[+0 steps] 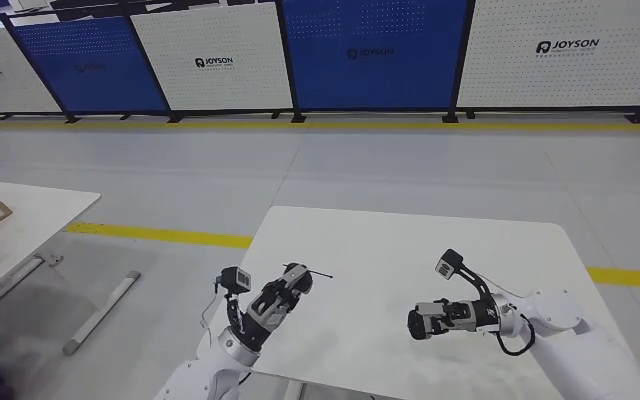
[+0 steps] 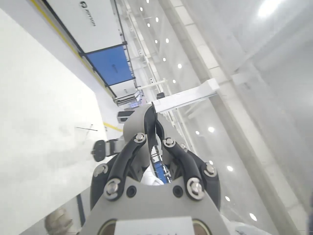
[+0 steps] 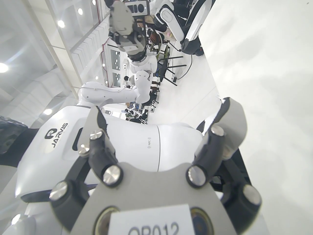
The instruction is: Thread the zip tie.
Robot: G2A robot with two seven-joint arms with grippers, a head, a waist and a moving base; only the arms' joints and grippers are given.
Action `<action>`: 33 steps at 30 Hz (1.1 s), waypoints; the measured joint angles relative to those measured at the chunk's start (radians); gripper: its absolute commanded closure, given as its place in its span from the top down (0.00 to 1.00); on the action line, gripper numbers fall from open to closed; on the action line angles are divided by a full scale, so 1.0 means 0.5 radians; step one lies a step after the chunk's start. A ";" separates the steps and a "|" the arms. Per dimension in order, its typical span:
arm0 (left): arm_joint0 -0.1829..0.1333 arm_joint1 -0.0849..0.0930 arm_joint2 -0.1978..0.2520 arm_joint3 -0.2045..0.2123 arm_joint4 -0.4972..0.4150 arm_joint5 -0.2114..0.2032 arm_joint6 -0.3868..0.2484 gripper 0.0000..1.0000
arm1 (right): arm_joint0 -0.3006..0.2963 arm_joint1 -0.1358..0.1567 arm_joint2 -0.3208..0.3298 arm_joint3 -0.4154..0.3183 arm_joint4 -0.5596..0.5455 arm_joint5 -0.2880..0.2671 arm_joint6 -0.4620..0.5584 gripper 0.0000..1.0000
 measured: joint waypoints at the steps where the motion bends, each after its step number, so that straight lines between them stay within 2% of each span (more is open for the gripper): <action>1: 0.038 0.002 -0.028 -0.034 -0.082 -0.007 -0.052 0.00 | 0.000 0.000 0.000 0.000 0.000 0.000 0.000 1.00; 3: 0.064 0.004 -0.059 -0.051 -0.167 0.005 -0.095 0.00 | 0.000 0.000 0.000 0.000 0.000 0.000 0.000 1.00; 10: 0.058 0.004 -0.055 -0.045 -0.153 0.009 -0.088 0.00 | 0.000 0.000 0.000 0.000 0.000 0.000 0.000 1.00; 12: 0.029 0.001 -0.036 -0.017 -0.093 0.010 -0.048 0.00 | 0.000 0.000 0.000 0.000 0.000 0.000 0.000 1.00; 15: -0.029 -0.003 0.039 0.057 0.054 0.060 -0.010 0.00 | 0.000 0.000 0.000 0.000 0.000 0.000 0.000 1.00; 21: -0.186 -0.017 0.227 0.274 0.303 0.177 0.074 0.00 | 0.000 0.000 0.000 0.000 0.000 0.000 0.000 1.00; 22: -0.224 -0.021 0.263 0.336 0.335 0.186 0.094 0.00 | 0.000 0.000 0.000 0.000 0.000 0.000 0.000 1.00; 28: -0.435 -0.050 0.439 0.662 0.442 0.156 0.217 0.00 | 0.000 0.000 0.000 0.000 0.000 0.000 0.000 1.00; 31: -0.487 -0.059 0.487 0.754 0.422 0.148 0.224 0.00 | 0.000 0.000 0.000 0.000 0.000 0.000 0.000 1.00; 33: -0.490 -0.059 0.489 0.760 0.422 0.143 0.225 0.00 | 0.000 0.000 0.000 0.000 0.000 0.000 0.000 1.00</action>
